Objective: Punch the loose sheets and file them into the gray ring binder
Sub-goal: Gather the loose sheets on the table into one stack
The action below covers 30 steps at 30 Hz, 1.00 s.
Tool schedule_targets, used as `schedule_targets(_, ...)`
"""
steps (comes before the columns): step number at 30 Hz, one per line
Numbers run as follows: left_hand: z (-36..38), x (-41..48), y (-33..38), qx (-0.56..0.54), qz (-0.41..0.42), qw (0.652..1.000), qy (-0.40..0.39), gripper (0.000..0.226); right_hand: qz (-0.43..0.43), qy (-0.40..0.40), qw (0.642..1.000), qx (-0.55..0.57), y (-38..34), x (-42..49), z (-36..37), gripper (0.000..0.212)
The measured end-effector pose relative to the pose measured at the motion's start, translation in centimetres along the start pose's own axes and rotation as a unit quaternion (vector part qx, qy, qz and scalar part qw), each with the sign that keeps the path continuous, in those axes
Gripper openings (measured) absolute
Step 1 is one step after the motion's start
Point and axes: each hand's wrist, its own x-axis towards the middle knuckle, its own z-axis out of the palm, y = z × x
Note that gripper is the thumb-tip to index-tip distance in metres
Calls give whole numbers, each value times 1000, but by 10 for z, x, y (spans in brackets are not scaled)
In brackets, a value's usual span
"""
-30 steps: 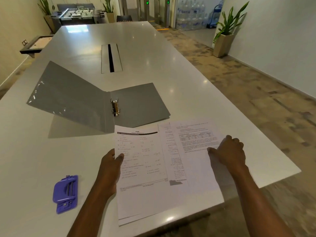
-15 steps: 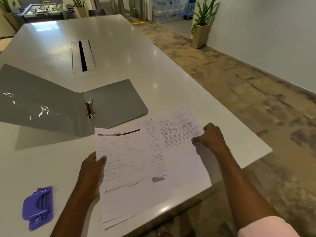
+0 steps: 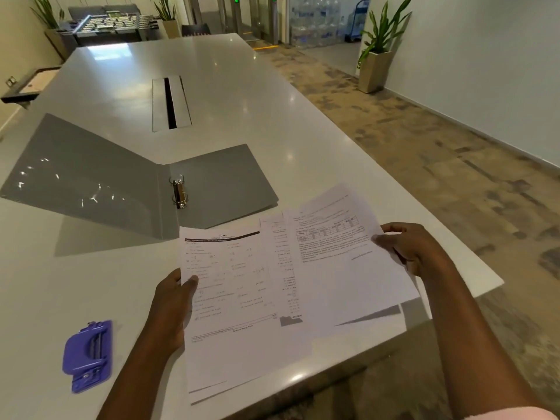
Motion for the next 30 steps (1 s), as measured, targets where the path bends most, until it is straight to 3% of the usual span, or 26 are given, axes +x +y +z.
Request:
schedule_targets(5,-10,-1,2,0,5,1000,11,16,16,-89,986,139,-17,-4,14,19)
schedule_targets(9,-18,-11,8,-9,27,999,16,21,10,-146,972,186,-29,-17,49,18)
schedule_targets(15,-35,-14,5,-25,39,998,30,25,9,-179,966,184,-27,-43,139,28)
schedule_targets(24,-40,-15,4,-76,42,995,49,32,-30,-194,970,143,-26,-77,205,15)
schedule_targets(27,-38,-15,5,4,83,995,61,19,-47,-197,972,122,-26,-85,216,15)
schedule_targets(30,-39,-12,2,48,108,991,63,22,-97,-181,975,85,-21,-90,223,12)
